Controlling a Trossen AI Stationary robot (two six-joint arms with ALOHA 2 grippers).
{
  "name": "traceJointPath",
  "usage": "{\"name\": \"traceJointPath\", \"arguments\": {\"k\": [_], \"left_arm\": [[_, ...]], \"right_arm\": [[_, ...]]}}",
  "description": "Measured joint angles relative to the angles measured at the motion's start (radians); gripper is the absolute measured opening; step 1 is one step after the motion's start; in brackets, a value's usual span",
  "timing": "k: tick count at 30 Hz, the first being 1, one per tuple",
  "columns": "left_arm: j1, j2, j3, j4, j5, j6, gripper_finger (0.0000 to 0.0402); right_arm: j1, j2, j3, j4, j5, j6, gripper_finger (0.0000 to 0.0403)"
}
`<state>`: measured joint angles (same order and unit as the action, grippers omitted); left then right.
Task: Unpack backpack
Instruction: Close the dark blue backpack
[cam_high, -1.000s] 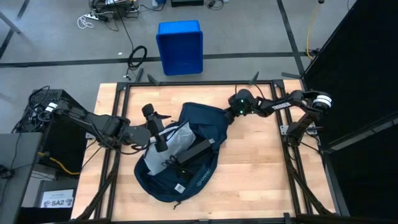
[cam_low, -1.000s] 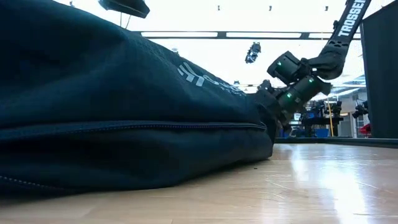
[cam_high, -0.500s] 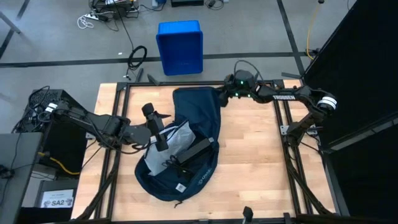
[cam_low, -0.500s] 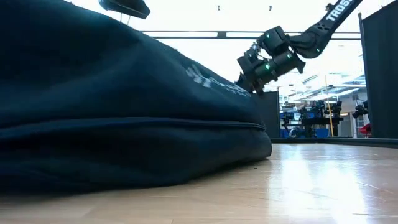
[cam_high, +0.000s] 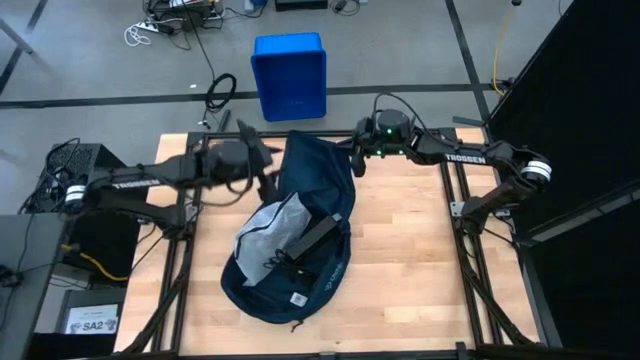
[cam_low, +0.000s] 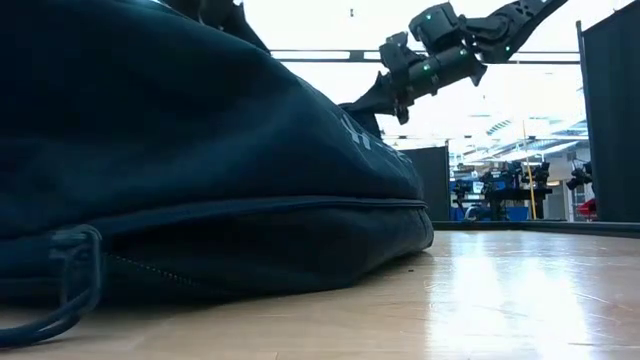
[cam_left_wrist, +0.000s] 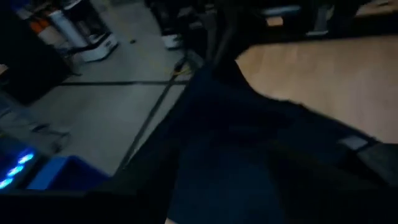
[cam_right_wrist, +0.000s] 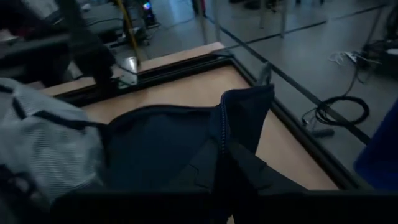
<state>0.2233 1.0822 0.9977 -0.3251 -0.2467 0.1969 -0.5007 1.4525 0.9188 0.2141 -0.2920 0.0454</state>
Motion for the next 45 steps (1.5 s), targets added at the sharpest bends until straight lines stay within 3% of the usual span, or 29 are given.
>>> {"name": "traceJointPath", "arguments": {"k": [3, 7, 12, 20, 31, 37, 40, 44, 45], "left_arm": [[0.103, 0.032, 0.006, 0.03, 0.167, 0.015, 0.0235], [0.178, 0.14, 0.039, -0.001, 0.264, 0.089, 0.0251], [0.216, 0.3, 0.136, -0.063, 0.231, 0.242, 0.0257], [0.248, 0.45, 0.325, -0.078, 0.231, 0.381, 0.0257], [0.274, 0.675, 0.496, -0.345, 0.269, 0.533, 0.0239], [0.275, 0.711, 0.516, -0.338, 0.153, 0.572, 0.023], [0.279, 0.706, 0.536, -0.342, 0.13, 0.585, 0.018], [0.292, 0.705, 0.587, -0.369, 0.129, 0.585, 0.0039], [0.298, 0.705, 0.6, -0.372, 0.128, 0.585, 0.002]], "right_arm": [[0.027, -0.001, 0.0, -0.002, 0.0, -0.006, 0.0], [0.051, -0.002, 0.0, -0.001, 0.0, -0.017, 0.0], [0.07, -0.005, 0.0, 0.0, 0.0, -0.02, 0.0], [0.102, -0.005, 0.0, -0.008, 0.0, -0.02, 0.0], [0.109, -0.005, 0.0, -0.009, 0.001, -0.013, 0.0], [0.109, -0.006, 0.0, -0.011, 0.054, -0.026, 0.0], [0.102, -0.015, 0.001, -0.016, 0.127, -0.057, 0.0], [0.072, -0.024, 0.006, -0.03, 0.154, -0.066, 0.0], [0.065, -0.024, 0.012, -0.039, 0.155, -0.069, 0.0]]}}
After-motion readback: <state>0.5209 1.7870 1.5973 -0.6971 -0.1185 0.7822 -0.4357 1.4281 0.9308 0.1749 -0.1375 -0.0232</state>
